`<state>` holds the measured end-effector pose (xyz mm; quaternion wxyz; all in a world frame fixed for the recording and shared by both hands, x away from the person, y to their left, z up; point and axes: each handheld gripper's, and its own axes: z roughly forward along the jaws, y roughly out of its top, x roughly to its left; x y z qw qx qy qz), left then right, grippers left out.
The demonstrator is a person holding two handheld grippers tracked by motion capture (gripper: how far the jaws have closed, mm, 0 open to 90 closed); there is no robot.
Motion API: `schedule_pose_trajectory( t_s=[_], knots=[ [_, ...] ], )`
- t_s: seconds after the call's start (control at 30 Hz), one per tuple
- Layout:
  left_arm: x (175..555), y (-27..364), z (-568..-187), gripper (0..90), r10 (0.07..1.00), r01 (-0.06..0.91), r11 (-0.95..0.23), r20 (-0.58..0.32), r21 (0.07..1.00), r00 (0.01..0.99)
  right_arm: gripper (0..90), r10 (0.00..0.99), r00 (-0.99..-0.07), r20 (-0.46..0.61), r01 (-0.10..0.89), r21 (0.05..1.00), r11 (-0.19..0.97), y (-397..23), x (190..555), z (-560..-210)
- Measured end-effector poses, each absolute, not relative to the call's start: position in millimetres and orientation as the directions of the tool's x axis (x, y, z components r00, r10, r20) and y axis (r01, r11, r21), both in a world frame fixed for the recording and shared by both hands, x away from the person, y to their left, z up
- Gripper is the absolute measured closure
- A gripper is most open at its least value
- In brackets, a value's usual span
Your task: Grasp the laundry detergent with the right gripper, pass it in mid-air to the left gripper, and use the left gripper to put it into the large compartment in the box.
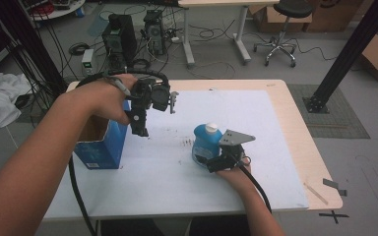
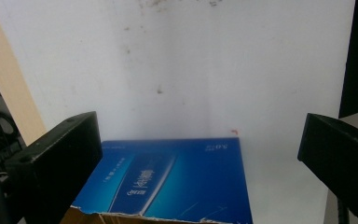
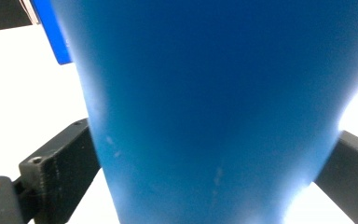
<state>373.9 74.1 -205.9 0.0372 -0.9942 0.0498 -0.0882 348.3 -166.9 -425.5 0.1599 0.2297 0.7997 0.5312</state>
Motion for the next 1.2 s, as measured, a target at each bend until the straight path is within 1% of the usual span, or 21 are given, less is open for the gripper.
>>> schedule_pose_trajectory(
  t_s=[0.43,0.63,0.8,1.2],
  knots=[
    [373.3,73.9,-205.6,0.1,-0.105,-0.091,-0.992,0.172,-0.086,0.979,12.8,0.537,-0.843,-0.007,0.199,0.925,0.324,-169.1,346.3,-429.3],
    [373.1,74.2,-206.6,0.1,-0.107,-0.091,-0.991,0.17,-0.097,0.98,15.0,0.534,-0.845,0.002,0.197,0.931,0.308,-169.2,346.2,-428.4],
    [372.4,74.9,-206.4,0.1,-0.104,-0.089,-0.992,0.175,-0.094,0.979,19.1,0.531,-0.848,-0.002,0.19,0.933,0.306,-169.2,345.8,-428.2],
    [372.6,77.5,-207.2,0.1,-0.101,-0.085,-0.991,0.175,-0.099,0.979,25.7,0.529,-0.848,-0.011,0.176,0.937,0.303,-167.1,344.7,-428.9]
  ],
)
